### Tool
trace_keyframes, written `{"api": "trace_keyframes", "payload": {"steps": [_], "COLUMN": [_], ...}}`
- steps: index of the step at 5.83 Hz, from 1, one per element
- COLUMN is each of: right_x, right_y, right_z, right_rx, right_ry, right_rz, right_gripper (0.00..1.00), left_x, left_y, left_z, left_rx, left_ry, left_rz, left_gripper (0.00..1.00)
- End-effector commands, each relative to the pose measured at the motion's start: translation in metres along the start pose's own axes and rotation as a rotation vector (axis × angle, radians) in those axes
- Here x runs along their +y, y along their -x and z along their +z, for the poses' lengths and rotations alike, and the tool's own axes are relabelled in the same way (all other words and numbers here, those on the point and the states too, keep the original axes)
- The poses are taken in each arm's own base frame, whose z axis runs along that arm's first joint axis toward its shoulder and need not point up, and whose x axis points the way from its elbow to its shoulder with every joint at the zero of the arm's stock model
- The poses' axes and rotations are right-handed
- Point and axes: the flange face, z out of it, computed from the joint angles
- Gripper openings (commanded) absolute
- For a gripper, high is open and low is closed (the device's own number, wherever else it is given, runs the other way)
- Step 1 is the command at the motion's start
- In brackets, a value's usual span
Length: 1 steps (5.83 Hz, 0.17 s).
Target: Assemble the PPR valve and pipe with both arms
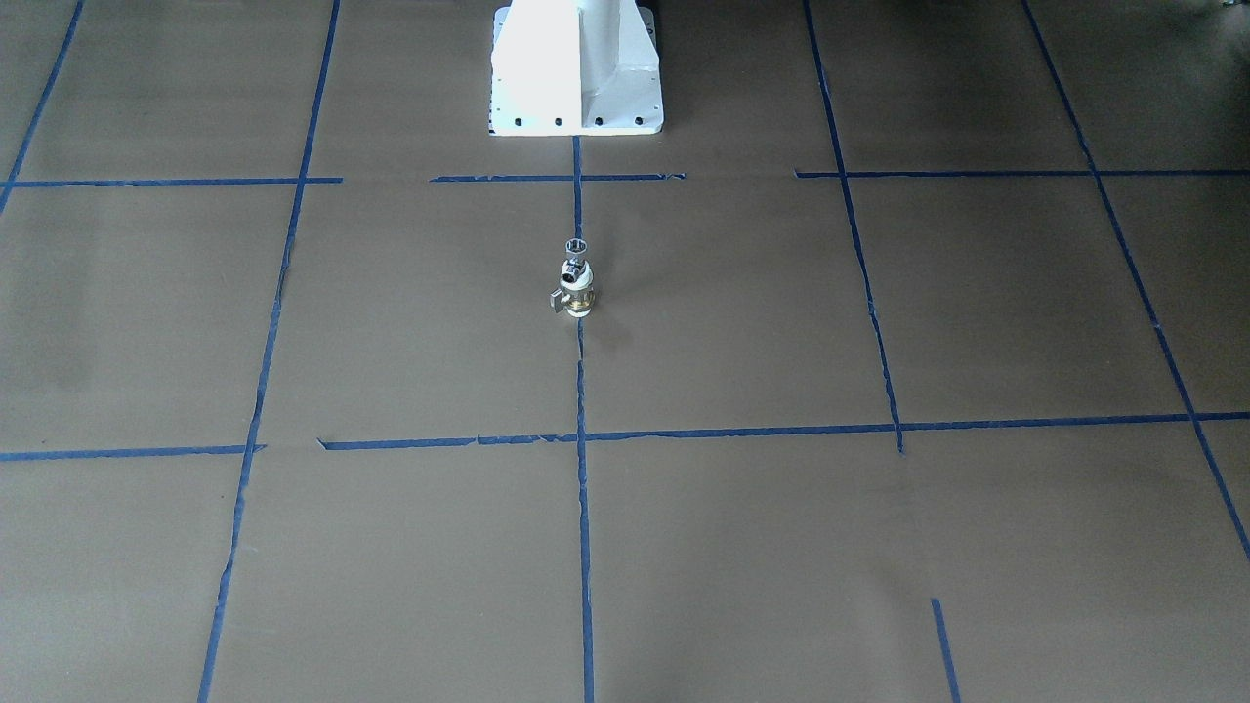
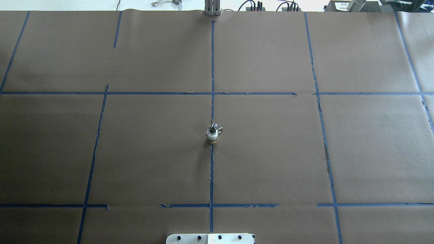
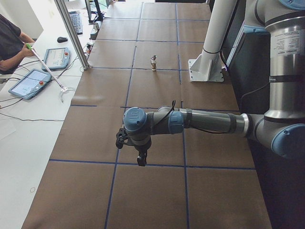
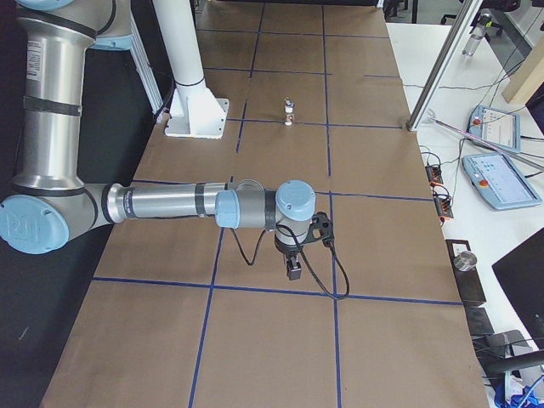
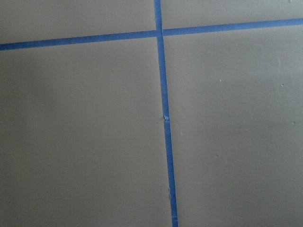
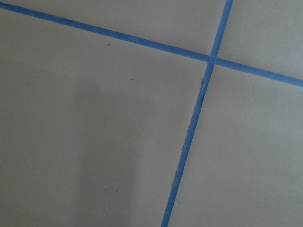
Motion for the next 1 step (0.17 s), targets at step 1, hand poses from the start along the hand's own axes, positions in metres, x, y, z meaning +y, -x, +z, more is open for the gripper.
{"api": "trace_keyframes", "payload": {"steps": [1], "right_x": [0.0074], "right_y": [-0.0009], "right_z": [0.0023], "right_rx": [-0.01], "right_ry": [0.046], "right_rz": [0.049], "right_gripper": [1.0], "left_x": [-0.001], "left_y": [-0.0005], "left_z": [-0.0003], "left_rx": [0.003], "left_ry": [-0.002], "left_rz": [0.002], "left_gripper": [1.0]}}
